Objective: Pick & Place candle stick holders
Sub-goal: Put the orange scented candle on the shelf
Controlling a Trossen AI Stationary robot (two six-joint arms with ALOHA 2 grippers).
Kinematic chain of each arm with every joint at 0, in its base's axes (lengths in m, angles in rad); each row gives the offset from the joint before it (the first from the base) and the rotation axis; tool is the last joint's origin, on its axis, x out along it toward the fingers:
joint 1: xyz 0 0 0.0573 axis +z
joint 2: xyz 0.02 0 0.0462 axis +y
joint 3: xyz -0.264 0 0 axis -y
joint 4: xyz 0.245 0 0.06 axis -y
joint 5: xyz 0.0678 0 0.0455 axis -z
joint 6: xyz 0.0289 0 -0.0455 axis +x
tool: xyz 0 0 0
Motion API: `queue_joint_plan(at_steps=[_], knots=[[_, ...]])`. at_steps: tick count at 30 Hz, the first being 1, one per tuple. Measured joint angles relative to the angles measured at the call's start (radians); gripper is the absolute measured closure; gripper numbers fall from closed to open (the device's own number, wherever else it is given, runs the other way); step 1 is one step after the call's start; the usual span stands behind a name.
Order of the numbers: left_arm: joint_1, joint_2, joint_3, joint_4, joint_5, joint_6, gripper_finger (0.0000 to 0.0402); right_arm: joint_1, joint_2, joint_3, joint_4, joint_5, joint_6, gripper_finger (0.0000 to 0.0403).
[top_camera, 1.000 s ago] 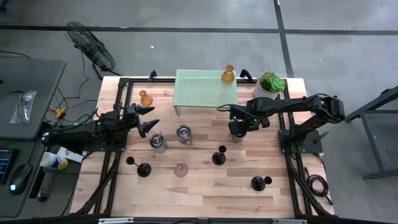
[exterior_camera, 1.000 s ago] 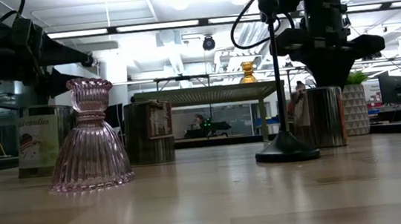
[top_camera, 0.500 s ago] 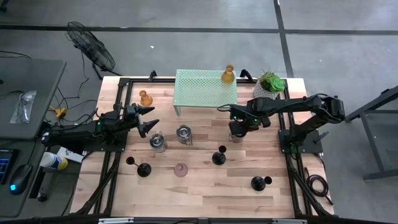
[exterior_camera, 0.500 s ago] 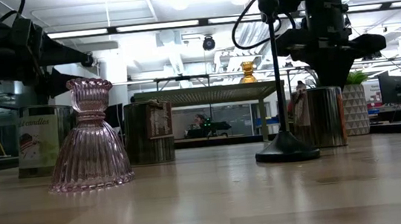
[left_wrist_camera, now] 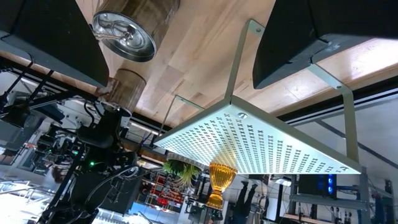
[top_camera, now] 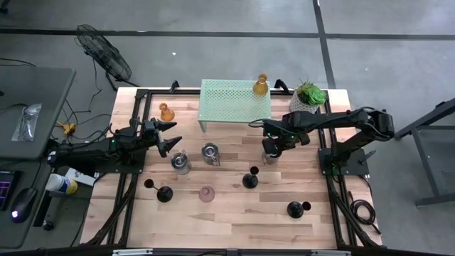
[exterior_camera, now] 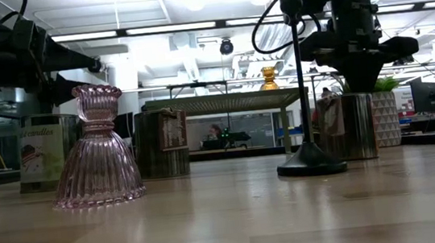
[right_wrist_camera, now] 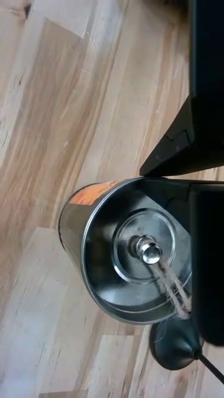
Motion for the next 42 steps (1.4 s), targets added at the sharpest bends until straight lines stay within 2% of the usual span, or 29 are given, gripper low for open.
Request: queue_joint_plan(at_steps=[11, 22, 42], knots=[[0.000, 0.000, 0.000, 0.000, 0.000, 0.000, 0.0011, 0.000, -0.053, -0.005, -0.009, -0.011, -0.008, 0.0399], [0.000, 0.000, 0.000, 0.000, 0.000, 0.000, 0.0011, 0.007, -0.063, 0.015, -0.002, -0.052, -0.031, 0.0399], [0.000, 0.000, 0.000, 0.000, -0.001, 0.000, 0.0011, 0.006, -0.071, 0.027, 0.015, -0.053, -0.060, 0.0399]])
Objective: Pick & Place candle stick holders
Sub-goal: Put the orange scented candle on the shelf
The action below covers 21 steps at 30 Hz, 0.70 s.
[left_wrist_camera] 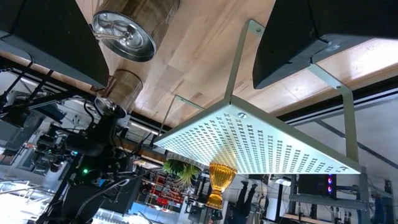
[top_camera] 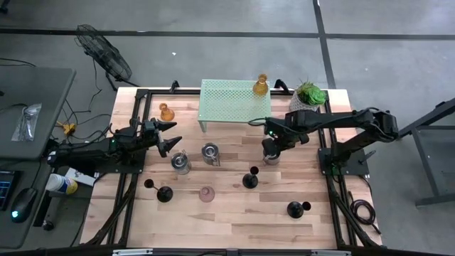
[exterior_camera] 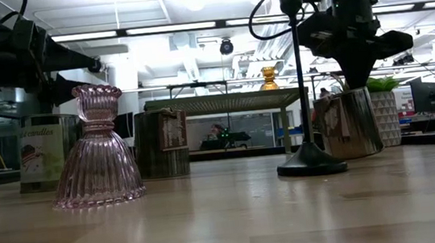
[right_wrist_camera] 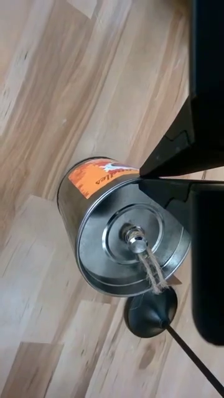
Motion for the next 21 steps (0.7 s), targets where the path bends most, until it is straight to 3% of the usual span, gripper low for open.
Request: queue_joint_plan(at_steps=[21], knots=[[0.000, 0.000, 0.000, 0.000, -0.001, 0.000, 0.0011, 0.000, 0.003, -0.022, 0.004, 0.026, 0.006, 0.0399]])
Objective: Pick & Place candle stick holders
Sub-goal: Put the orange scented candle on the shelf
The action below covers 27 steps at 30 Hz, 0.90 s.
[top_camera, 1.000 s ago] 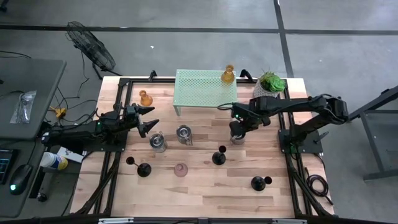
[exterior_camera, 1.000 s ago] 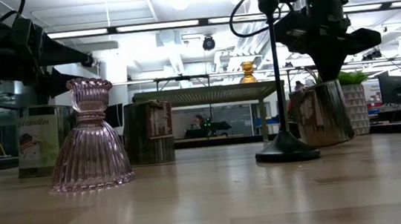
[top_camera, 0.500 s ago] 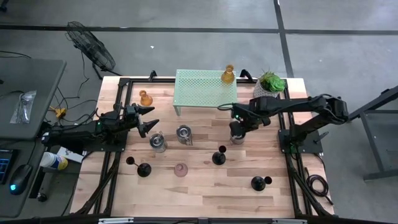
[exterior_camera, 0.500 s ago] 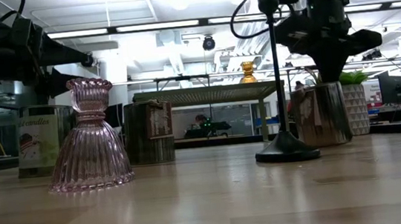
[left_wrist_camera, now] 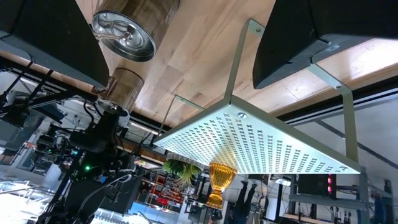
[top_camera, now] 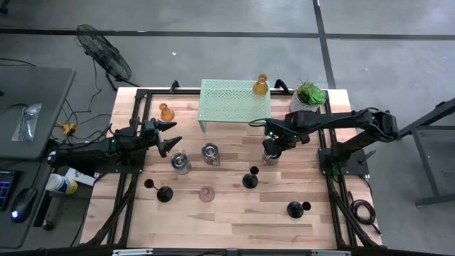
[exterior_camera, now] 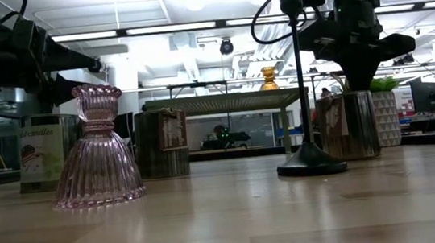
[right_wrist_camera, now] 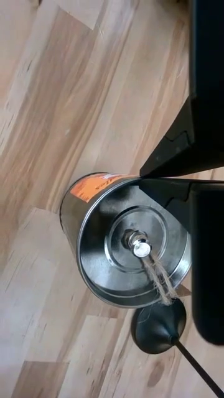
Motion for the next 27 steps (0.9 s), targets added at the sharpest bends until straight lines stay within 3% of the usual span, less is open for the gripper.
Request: queue_joint_plan(at_steps=[12, 21, 24, 27], knots=[[0.000, 0.000, 0.000, 0.000, 0.000, 0.000, 0.0011, 0.000, -0.036, 0.005, 0.011, 0.004, 0.018, 0.0399], [0.000, 0.000, 0.000, 0.000, 0.000, 0.000, 0.0011, 0.063, -0.088, 0.005, 0.020, 0.102, -0.004, 0.0395], [0.000, 0.000, 0.000, 0.000, -0.001, 0.000, 0.0011, 0.105, -0.110, 0.005, -0.002, 0.148, -0.079, 0.0373], [0.000, 0.000, 0.000, 0.000, -0.001, 0.000, 0.0011, 0.136, -0.131, -0.004, -0.009, 0.150, -0.095, 0.0326]])
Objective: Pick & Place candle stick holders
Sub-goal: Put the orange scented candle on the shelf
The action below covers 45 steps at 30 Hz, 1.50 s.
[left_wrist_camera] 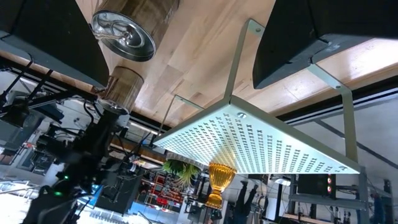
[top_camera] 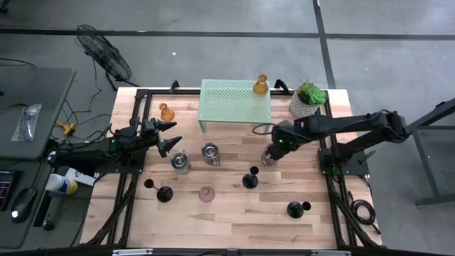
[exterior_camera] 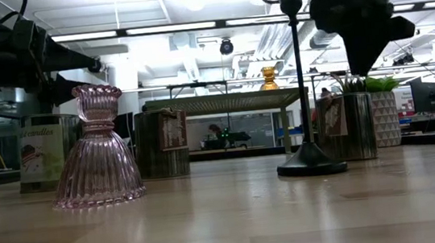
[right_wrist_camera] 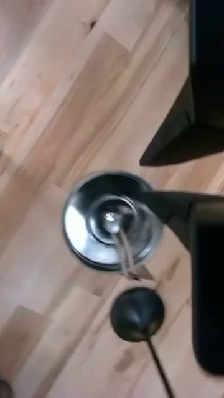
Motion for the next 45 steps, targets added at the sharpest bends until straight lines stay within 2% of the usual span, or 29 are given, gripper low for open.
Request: queue_joint_plan(at_steps=[6, 10, 14, 16, 19, 23, 29, 34, 39, 45], knots=[[0.000, 0.000, 0.000, 0.000, 0.000, 0.000, 0.0011, 0.081, -0.010, -0.071, 0.043, 0.005, 0.053, 0.0181], [0.000, 0.000, 0.000, 0.000, 0.000, 0.000, 0.0011, 0.142, -0.010, -0.134, 0.141, 0.008, 0.043, 0.0083], [0.000, 0.000, 0.000, 0.000, 0.000, 0.000, 0.0011, 0.199, -0.010, -0.207, 0.238, 0.011, 0.010, 0.0014], [0.000, 0.000, 0.000, 0.000, 0.000, 0.000, 0.0011, 0.219, -0.010, -0.249, 0.292, 0.012, 0.011, 0.0011], [0.000, 0.000, 0.000, 0.000, 0.000, 0.000, 0.0011, 0.244, -0.010, -0.308, 0.384, 0.016, -0.007, 0.0028], [0.000, 0.000, 0.000, 0.000, 0.000, 0.000, 0.0011, 0.266, -0.010, -0.383, 0.527, 0.098, -0.064, 0.0043], [0.000, 0.000, 0.000, 0.000, 0.000, 0.000, 0.0011, 0.289, -0.010, -0.484, 0.708, 0.200, -0.194, 0.0045], [0.000, 0.000, 0.000, 0.000, 0.000, 0.000, 0.0011, 0.289, -0.010, -0.528, 0.749, 0.248, -0.230, 0.0046], [0.000, 0.000, 0.000, 0.000, 0.000, 0.000, 0.0011, 0.289, -0.010, -0.566, 0.840, 0.343, -0.250, 0.0046], [0.000, 0.000, 0.000, 0.000, 0.000, 0.000, 0.0011, 0.286, -0.010, -0.576, 0.873, 0.349, -0.322, 0.0046]])
